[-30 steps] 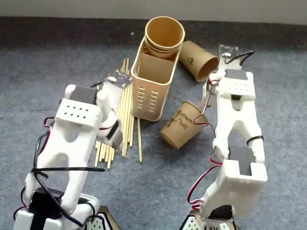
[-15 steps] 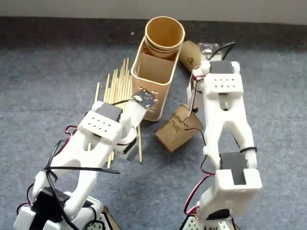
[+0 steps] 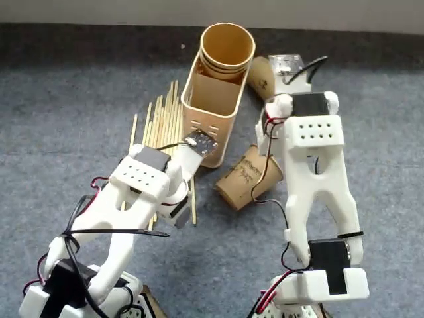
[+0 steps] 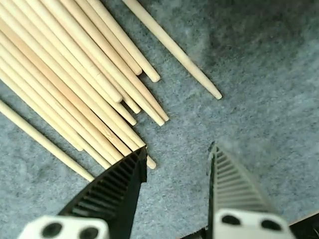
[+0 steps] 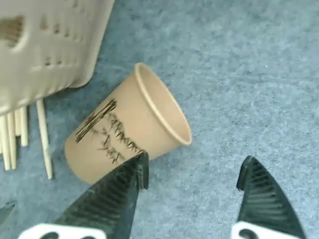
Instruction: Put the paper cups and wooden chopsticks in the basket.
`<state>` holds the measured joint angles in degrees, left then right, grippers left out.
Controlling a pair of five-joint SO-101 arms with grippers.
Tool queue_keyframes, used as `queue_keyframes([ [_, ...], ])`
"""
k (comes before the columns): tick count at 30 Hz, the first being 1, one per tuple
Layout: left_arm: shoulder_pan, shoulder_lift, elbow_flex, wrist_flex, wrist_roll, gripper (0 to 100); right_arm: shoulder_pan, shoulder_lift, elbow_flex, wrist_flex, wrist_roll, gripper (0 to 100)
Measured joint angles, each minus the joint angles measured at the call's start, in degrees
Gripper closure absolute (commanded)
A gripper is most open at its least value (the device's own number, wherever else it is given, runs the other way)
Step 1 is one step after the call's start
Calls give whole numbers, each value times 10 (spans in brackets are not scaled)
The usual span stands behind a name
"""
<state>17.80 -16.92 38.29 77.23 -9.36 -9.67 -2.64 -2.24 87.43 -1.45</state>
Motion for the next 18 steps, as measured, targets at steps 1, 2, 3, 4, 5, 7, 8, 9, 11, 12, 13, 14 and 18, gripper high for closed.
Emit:
queue_keyframes([
  [1,2,0,2,0,0,780,5,0,17,-26,0,713],
  [2,3,0,4,0,0,780,7,0,32,-54,-3,713],
  [3,3,-1,4,0,0,780,6,0,46,-80,-10,713],
  [4,3,-2,4,0,0,780,5,0,59,-104,-20,713],
  [5,2,-2,4,0,0,780,5,0,72,-127,-27,713],
  [7,1,-2,5,0,0,780,7,0,101,-171,-34,713],
  [8,2,-2,5,0,0,780,7,0,119,-188,-35,713],
  [9,2,-2,5,0,0,780,7,0,136,-201,-35,713],
  [11,3,-2,5,0,0,780,8,0,164,-222,-35,713],
  [12,3,-2,5,0,0,780,10,0,176,-229,-35,713],
  [13,2,-2,5,-5,0,780,11,0,186,-234,-35,713],
  [14,5,-2,6,-13,0,780,11,0,195,-238,-35,713],
  [18,40,-2,19,-56,0,780,9,0,226,-235,-35,713],
])
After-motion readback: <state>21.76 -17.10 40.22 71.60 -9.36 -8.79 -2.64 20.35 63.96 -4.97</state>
